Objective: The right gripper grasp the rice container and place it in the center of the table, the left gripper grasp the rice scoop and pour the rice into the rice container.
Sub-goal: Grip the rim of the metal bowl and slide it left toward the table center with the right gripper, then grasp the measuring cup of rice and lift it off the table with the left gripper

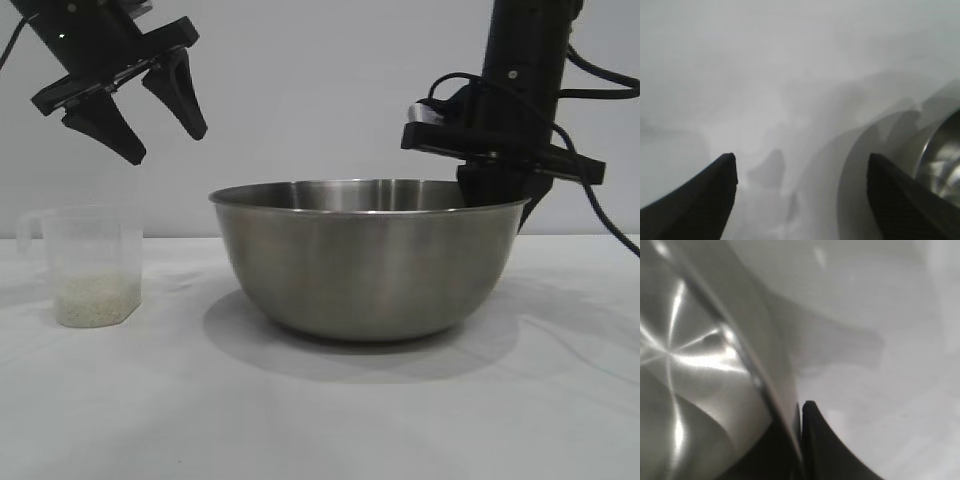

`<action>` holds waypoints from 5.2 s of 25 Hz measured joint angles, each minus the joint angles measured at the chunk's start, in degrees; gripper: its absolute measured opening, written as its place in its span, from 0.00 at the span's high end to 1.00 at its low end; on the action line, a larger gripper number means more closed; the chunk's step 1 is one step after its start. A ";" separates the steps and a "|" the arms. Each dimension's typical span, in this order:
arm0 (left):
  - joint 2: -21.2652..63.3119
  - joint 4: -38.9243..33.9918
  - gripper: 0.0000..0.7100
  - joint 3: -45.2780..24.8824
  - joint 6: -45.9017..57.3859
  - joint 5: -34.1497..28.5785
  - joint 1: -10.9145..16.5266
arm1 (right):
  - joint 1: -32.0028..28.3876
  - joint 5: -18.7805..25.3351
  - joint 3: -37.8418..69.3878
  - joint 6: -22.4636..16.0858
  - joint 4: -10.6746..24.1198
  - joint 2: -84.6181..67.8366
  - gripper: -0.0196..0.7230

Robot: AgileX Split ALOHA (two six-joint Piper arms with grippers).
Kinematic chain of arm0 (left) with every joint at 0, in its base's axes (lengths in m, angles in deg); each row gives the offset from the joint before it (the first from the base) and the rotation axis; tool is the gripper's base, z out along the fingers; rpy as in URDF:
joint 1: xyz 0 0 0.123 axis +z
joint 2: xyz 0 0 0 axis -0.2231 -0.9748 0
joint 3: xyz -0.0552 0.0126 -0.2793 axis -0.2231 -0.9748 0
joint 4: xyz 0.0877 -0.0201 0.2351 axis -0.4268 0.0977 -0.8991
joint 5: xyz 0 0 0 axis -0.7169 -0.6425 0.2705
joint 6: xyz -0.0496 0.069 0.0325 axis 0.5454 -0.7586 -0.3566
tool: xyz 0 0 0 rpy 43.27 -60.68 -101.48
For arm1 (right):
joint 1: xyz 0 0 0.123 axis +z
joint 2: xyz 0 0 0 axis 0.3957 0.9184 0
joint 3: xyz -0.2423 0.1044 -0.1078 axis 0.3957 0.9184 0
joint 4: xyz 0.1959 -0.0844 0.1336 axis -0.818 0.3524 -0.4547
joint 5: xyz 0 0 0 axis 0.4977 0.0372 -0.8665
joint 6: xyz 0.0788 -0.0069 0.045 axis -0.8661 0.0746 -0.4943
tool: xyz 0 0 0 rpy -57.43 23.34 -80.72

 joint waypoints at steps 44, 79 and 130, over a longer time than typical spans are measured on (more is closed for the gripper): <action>0.00 0.13 0.32 0.00 0.00 -0.55 0.00 | -8.65 1.92 -15.41 -5.26 18.27 -11.68 0.25; 0.00 0.13 0.32 0.00 0.00 -0.55 0.00 | -8.75 1.64 48.47 -8.77 16.48 -83.23 0.25; 13.15 -26.97 0.32 0.00 16.13 -23.50 0.00 | -8.75 -3.93 66.21 -5.99 15.86 -126.02 0.25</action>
